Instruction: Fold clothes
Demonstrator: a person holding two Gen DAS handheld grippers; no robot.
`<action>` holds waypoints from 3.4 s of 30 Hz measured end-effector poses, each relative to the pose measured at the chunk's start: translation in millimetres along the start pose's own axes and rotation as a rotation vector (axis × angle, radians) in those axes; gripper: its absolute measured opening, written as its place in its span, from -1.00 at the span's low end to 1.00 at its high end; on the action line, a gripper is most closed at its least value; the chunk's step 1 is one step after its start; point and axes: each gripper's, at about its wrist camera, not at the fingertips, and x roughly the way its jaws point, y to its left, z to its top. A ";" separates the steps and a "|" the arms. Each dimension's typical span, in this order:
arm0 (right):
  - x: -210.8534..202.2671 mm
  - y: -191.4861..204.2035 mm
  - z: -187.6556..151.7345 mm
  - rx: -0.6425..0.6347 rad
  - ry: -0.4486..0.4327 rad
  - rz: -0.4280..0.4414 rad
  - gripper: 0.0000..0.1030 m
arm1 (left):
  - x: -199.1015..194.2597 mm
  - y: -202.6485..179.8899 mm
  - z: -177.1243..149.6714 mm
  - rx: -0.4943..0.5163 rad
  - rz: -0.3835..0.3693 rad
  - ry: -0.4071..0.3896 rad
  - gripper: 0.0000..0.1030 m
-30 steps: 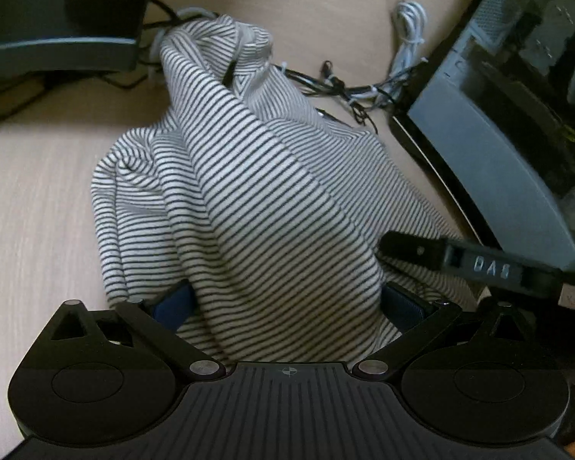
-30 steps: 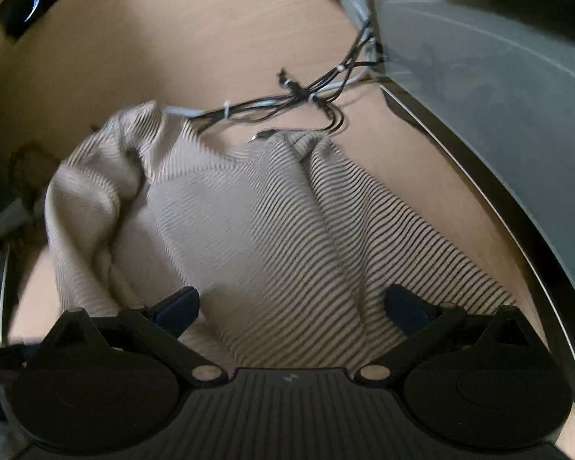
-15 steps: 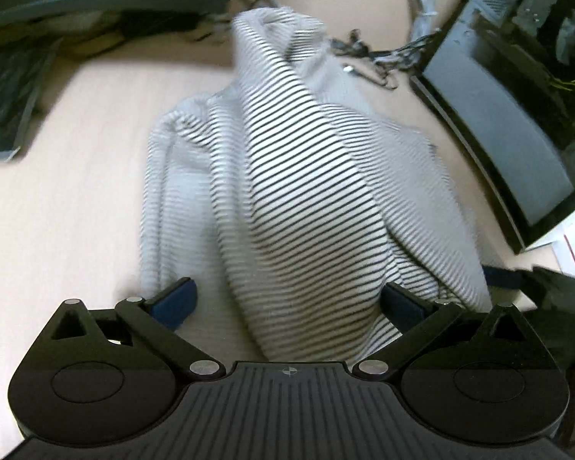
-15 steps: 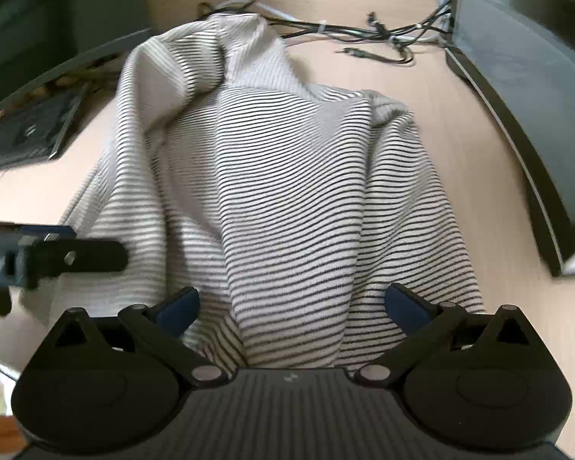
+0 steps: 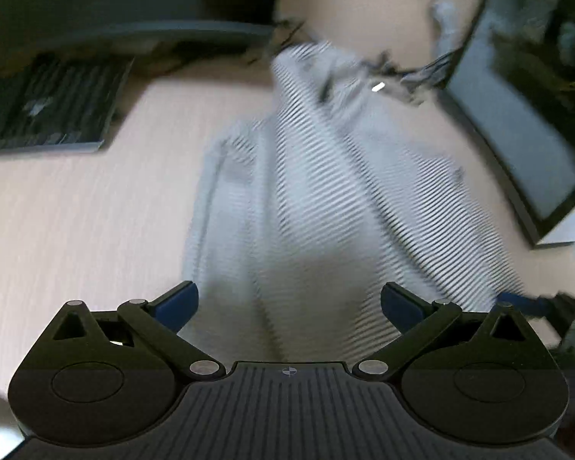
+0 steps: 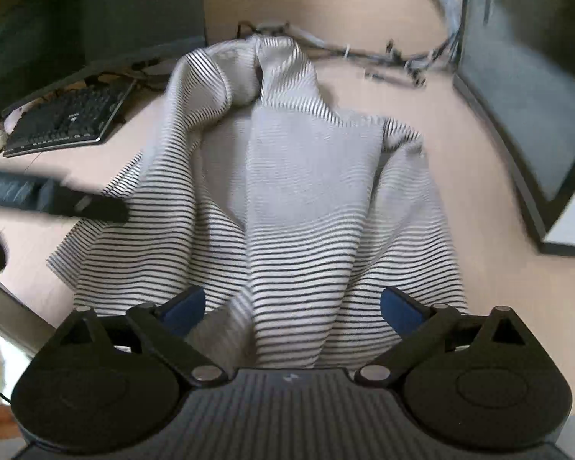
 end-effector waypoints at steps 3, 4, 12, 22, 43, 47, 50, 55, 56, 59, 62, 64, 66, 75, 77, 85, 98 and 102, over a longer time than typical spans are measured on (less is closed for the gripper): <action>-11.1 14.1 1.0 -0.010 -0.027 -0.047 0.90 | 18.1 -6.0 15.3 0.019 -0.056 0.037 0.89; -12.4 18.3 1.9 -0.010 -0.034 -0.065 0.90 | 26.7 -7.6 19.8 0.029 -0.066 0.052 0.53; -25.2 31.7 21.9 0.003 -0.108 -0.215 0.89 | 11.1 43.3 82.6 0.090 -0.026 -0.153 -0.89; 7.3 74.6 61.2 0.002 -0.075 -0.014 0.36 | -17.3 144.0 146.4 0.004 0.006 -0.285 -0.18; 48.5 213.4 300.3 -0.328 -0.256 0.395 -0.10 | -85.2 194.0 32.8 -0.220 -0.080 -0.310 0.88; 19.0 191.9 288.5 -0.379 -0.332 0.377 0.04 | -66.5 175.4 31.0 -0.205 -0.108 -0.260 0.89; -4.2 154.9 260.7 -0.371 -0.347 0.263 0.04 | -46.9 155.8 36.1 -0.165 -0.157 -0.221 0.89; -0.2 75.5 174.2 -0.255 -0.168 -0.011 0.05 | -7.5 110.3 47.1 -0.062 -0.284 -0.157 0.90; 4.2 61.2 154.6 -0.219 -0.115 -0.050 0.06 | 0.0 98.9 47.5 -0.042 -0.310 -0.152 0.90; 20.8 32.5 95.8 -0.081 0.022 -0.110 0.06 | 24.3 65.2 45.7 0.020 -0.370 -0.162 0.91; 34.1 25.5 56.5 -0.026 0.098 -0.135 0.16 | 49.0 39.6 38.3 0.126 -0.325 -0.222 0.92; 28.7 26.4 41.7 -0.026 0.102 -0.147 0.25 | 63.8 29.9 31.2 0.180 -0.298 -0.229 0.92; 18.8 31.1 34.7 -0.053 0.096 -0.129 0.56 | 72.8 30.0 24.5 0.194 -0.298 -0.205 0.92; -4.6 8.8 92.3 -0.275 -0.055 -0.284 -0.79 | 60.5 75.4 12.0 0.044 -0.259 -0.179 0.91; -14.8 -19.0 131.7 -0.265 -0.150 -0.438 -0.81 | 54.4 81.0 11.2 0.037 -0.257 -0.177 0.92; 2.1 -53.2 204.8 -0.208 -0.226 -0.521 -0.44 | 48.2 88.9 23.0 0.075 -0.209 -0.176 0.97; -41.0 -61.7 134.9 -0.009 -0.229 -0.399 0.13 | 51.4 72.5 44.4 0.109 -0.272 -0.097 1.00; -13.5 -64.8 85.1 0.173 -0.140 -0.376 0.10 | 46.8 57.7 54.6 0.092 -0.317 -0.097 1.00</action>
